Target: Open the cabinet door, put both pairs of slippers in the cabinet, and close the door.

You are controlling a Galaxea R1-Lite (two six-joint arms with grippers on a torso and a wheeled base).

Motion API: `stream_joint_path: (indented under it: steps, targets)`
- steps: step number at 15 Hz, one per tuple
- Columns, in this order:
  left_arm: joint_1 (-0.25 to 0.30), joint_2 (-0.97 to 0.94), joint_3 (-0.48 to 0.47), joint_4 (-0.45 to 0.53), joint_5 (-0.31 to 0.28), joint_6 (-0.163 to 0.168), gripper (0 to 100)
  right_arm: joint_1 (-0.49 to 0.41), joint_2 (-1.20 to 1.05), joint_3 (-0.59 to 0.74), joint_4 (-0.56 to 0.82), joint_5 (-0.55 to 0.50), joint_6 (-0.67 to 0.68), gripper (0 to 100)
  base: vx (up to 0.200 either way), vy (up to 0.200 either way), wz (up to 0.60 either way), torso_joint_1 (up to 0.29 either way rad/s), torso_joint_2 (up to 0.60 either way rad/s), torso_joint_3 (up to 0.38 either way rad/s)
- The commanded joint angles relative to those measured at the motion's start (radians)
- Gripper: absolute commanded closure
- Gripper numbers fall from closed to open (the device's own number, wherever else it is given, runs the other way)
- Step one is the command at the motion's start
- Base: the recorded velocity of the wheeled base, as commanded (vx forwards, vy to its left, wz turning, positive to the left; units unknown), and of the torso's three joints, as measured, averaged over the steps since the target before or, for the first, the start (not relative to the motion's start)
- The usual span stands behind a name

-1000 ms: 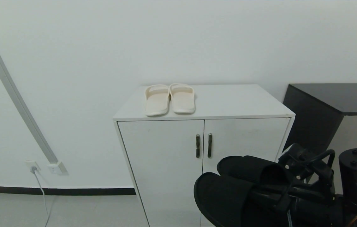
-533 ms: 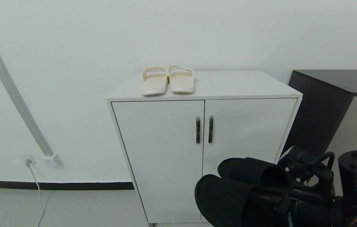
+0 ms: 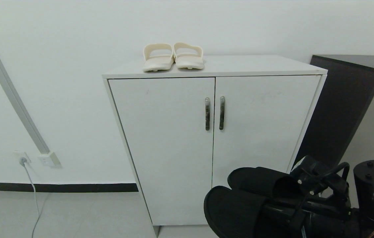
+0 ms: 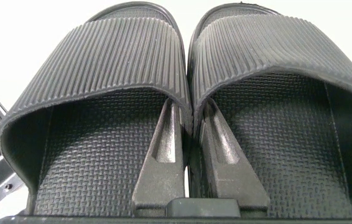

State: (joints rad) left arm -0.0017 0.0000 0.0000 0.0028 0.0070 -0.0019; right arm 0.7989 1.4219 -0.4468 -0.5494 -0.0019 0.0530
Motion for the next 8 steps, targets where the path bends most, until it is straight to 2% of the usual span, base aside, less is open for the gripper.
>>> stream_joint_path:
  steps: [1, 8]
  targets:
    - [0.0, 0.0, 0.0, -0.001, 0.001, -0.001, 0, 0.0, 0.0, 0.0, -0.001, 0.0, -0.001, 100, 0.0, 0.0, 0.0, 0.012, 0.28, 0.227]
    - [0.0, 0.0, 0.0, -0.001, -0.002, -0.001, 0, 0.003, -0.008, 0.02, -0.006, 0.002, -0.002, 100, 0.0, 0.0, 0.0, 0.0, 0.0, 0.0]
